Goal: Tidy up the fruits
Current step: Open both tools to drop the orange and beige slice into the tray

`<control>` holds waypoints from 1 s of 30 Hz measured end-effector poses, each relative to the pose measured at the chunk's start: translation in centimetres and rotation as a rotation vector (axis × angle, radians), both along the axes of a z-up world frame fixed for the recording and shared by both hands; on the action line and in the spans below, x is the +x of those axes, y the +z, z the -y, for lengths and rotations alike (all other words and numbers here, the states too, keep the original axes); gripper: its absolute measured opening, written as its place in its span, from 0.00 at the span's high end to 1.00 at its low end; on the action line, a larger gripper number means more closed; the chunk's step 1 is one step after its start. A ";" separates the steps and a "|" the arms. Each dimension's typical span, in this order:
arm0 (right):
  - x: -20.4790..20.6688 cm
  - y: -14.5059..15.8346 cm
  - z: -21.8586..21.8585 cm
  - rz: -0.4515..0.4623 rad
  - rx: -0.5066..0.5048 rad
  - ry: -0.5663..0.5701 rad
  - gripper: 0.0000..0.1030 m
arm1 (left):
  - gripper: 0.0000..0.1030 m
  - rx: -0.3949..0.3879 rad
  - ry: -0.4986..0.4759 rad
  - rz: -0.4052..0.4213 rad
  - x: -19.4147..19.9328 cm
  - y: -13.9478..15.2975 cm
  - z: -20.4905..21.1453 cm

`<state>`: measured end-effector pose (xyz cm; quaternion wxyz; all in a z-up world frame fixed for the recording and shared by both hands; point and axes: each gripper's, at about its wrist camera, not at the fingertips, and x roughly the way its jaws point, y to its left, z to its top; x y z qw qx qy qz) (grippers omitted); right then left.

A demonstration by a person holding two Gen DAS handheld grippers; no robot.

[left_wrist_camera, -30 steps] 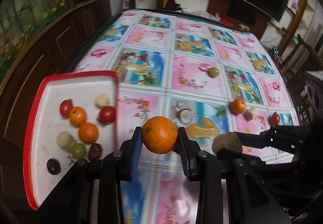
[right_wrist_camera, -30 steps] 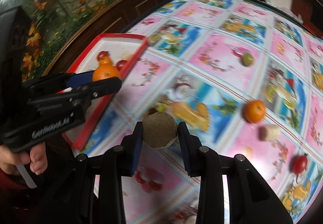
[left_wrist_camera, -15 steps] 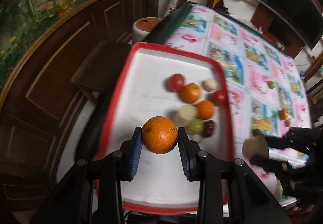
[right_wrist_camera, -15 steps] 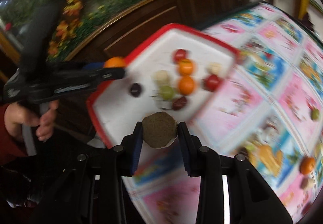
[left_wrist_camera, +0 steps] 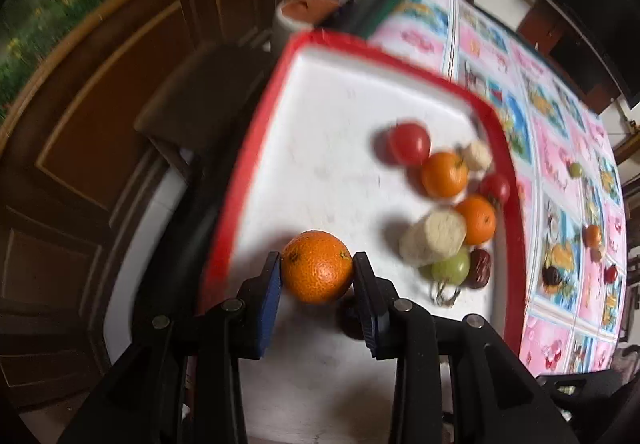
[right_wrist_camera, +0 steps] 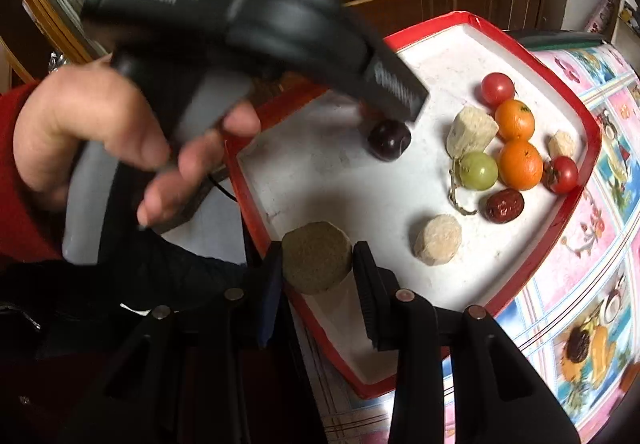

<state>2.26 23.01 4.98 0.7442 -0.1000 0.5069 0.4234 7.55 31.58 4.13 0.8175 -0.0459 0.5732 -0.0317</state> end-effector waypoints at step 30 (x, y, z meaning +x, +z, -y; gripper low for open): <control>-7.3 4.8 38.5 0.004 -0.133 -0.891 0.18 | 0.35 -0.248 -0.371 0.288 -4.7 6.0 32.6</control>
